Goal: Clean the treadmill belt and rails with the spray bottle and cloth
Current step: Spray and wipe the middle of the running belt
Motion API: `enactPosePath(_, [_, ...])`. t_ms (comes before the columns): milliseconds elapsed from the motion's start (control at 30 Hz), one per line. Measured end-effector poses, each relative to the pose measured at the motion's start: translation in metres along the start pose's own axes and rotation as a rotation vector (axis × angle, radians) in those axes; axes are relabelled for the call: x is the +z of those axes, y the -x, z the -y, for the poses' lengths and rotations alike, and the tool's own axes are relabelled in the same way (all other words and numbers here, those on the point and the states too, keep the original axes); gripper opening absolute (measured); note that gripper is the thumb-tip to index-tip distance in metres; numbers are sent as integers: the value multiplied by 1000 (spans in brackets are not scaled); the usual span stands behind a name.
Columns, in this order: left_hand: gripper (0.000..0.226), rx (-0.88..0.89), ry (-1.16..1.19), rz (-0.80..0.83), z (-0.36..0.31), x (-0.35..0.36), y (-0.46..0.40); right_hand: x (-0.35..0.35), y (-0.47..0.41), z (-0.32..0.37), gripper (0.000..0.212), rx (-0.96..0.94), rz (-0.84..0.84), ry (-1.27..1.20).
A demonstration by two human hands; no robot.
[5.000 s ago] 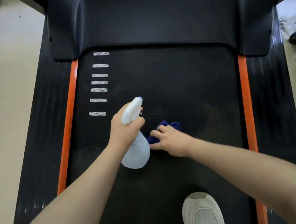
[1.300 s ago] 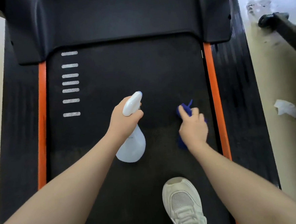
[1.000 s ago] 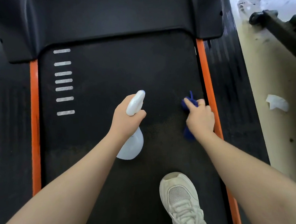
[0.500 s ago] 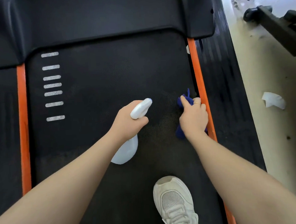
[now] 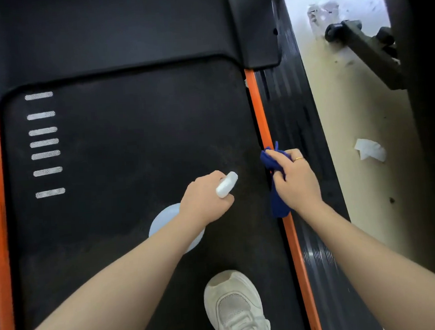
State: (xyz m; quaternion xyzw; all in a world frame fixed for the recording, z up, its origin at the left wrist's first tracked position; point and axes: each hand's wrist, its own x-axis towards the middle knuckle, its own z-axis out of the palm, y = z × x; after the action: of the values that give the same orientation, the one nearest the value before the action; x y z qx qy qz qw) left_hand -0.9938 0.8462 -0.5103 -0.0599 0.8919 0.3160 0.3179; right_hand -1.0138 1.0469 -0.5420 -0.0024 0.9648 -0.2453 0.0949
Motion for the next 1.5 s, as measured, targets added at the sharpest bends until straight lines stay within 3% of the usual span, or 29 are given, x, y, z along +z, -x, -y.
enactPosePath(133, [31,-81,289,-183,10,-18,-4,49,9,19,53,-110,-61,167])
enactPosePath(233, [52,-75,396,-184,24,-30,-7,88,20,38,53,-194,-56,257])
enactPosePath(367, [45,-34,481,-190,35,-34,-7,69,-20,19,47,-539,-66,353])
enactPosePath(433, [41,-17,492,-198,37,-33,-9,56,-53,18,46,-419,-79,371])
enactPosePath(533, [41,-13,521,-243,36,-36,-12,64,-61,49,55,-57,-10,290])
enactPosePath(567, [42,-17,531,-254,34,-38,-12,68,-51,58,54,-49,26,267])
enactPosePath(733, [46,13,498,-203,28,-44,-7,73,-32,52,54,-678,196,294])
enactPosePath(800, [45,16,475,-240,32,-44,-7,68,-56,54,54,-559,136,340])
enactPosePath(867, [43,-3,500,-312,39,-44,-6,69,-76,65,55,-198,10,320])
enactPosePath(933, [41,-26,538,-371,44,-45,-5,74,-73,79,54,-30,-22,293])
enactPosePath(1000, [40,-37,546,-389,45,-46,-3,81,-48,85,50,-152,1,269])
enactPosePath(1100, [41,-21,527,-357,43,-46,-3,88,-20,63,50,-528,112,296])
enactPosePath(1167, [40,-7,517,-350,42,-44,-4,81,-34,53,40,-640,91,362])
enactPosePath(1267, [38,2,510,-342,42,-44,-5,62,-71,51,42,-383,-55,426])
enactPosePath(1333, [38,-1,494,-322,40,-44,-5,54,-78,42,53,-193,-15,468])
enactPosePath(1433, [37,-20,470,-298,34,-44,-6,56,-42,36,59,-213,-48,485])
enactPosePath(1500, [35,-22,458,-284,28,-41,-9,60,-7,33,63,-305,22,397])
